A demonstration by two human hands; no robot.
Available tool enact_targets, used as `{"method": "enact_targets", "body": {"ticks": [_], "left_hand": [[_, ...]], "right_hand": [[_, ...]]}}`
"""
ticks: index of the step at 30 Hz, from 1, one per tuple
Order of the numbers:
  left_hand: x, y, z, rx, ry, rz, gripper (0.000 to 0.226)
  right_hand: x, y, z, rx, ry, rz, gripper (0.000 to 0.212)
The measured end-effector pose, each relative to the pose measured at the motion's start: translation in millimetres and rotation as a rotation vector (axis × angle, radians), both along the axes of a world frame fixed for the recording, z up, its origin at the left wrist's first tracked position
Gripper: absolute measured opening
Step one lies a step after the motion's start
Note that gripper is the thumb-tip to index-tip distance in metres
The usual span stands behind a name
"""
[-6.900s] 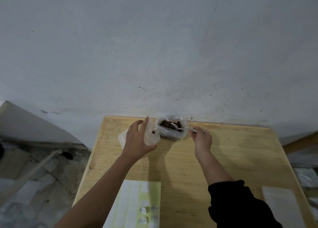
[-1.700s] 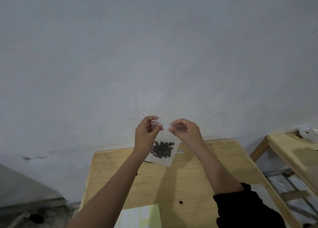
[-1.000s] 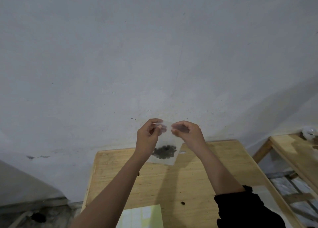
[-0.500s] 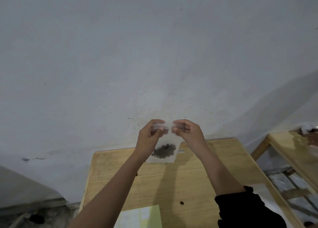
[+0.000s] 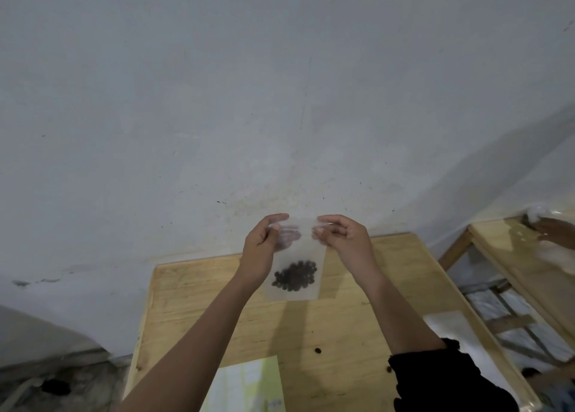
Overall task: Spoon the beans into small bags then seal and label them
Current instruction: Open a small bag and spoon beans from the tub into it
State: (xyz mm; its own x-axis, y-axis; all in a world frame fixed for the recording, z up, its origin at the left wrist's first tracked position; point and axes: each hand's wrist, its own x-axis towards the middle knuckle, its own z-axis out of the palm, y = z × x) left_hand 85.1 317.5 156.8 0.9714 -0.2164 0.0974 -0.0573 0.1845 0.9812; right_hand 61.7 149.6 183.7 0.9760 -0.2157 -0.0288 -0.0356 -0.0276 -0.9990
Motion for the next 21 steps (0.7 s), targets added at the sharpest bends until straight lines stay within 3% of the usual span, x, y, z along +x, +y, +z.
{"method": "enact_targets", "body": {"ticks": [8,14,21], "left_hand": [[-17,-18,12,0.058,-0.024,0.061,0.031],[-52,-48,5,0.130,-0.012,0.038,0.070],[-92,-104,-31,0.172,0.071,0.144,0.059]], "right_hand": [[-11,-13,10,0.045,-0.009,-0.018,0.013],[-23,-46,16,0.231,-0.040,-0.164,0.018],[-77,-91,-23,-0.015,0.095,-0.110,0.046]]}}
